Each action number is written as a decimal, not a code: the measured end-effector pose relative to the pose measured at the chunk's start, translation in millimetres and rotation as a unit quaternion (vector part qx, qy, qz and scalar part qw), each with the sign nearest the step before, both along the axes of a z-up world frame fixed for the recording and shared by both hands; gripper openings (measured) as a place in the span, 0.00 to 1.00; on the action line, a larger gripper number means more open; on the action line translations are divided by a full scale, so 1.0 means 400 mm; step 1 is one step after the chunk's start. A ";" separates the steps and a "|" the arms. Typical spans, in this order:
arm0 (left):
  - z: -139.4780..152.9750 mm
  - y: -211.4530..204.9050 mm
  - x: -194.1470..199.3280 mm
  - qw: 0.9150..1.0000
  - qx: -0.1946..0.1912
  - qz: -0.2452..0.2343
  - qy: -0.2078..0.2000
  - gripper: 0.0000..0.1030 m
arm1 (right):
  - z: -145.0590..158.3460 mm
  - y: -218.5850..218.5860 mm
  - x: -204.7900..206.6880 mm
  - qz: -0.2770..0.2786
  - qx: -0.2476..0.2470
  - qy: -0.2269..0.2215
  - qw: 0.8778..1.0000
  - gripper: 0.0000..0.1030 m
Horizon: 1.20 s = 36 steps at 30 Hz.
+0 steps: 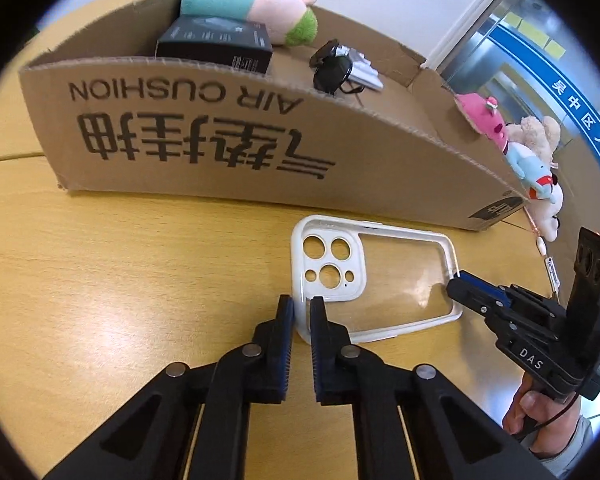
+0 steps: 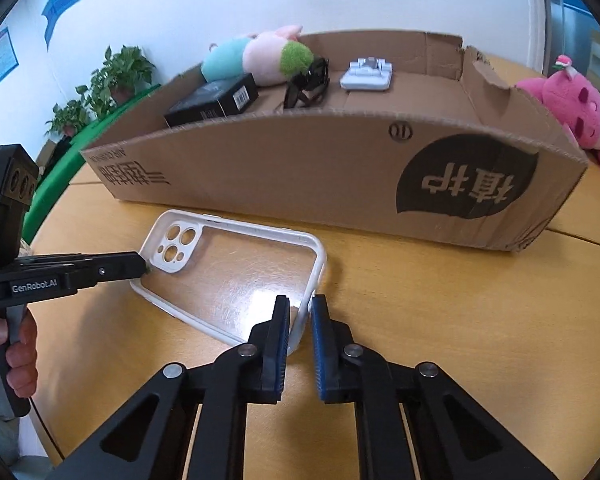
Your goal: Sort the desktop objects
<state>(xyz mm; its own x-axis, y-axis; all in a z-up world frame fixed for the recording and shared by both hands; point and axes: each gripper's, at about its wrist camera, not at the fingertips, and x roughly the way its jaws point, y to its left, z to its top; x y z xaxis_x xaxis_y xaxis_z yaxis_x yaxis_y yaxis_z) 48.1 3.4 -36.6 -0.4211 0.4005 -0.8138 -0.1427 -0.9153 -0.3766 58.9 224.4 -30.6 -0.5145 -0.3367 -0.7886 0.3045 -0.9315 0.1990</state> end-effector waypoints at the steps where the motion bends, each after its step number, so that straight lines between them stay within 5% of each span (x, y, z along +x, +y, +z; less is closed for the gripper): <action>1: 0.012 -0.001 0.005 1.000 0.002 0.000 0.006 0.07 | 0.011 0.001 0.006 -0.001 0.000 0.005 1.000 0.10; 14: 0.331 0.022 -0.009 0.987 0.013 -0.023 0.160 0.07 | 0.338 0.028 0.026 -0.017 -0.008 0.153 0.988 0.10; 20: 0.412 0.029 -0.080 0.980 0.017 -0.032 0.198 0.07 | 0.412 0.027 -0.052 -0.022 -0.005 0.169 0.985 0.10; 27: 0.378 -0.046 -0.157 0.984 -0.013 -0.009 0.177 0.07 | 0.367 -0.066 -0.194 0.006 -0.020 0.133 0.991 0.10; 36: 0.225 -0.161 -0.242 0.995 -0.058 0.024 0.083 0.07 | 0.164 -0.205 -0.342 0.048 -0.039 0.011 0.998 0.13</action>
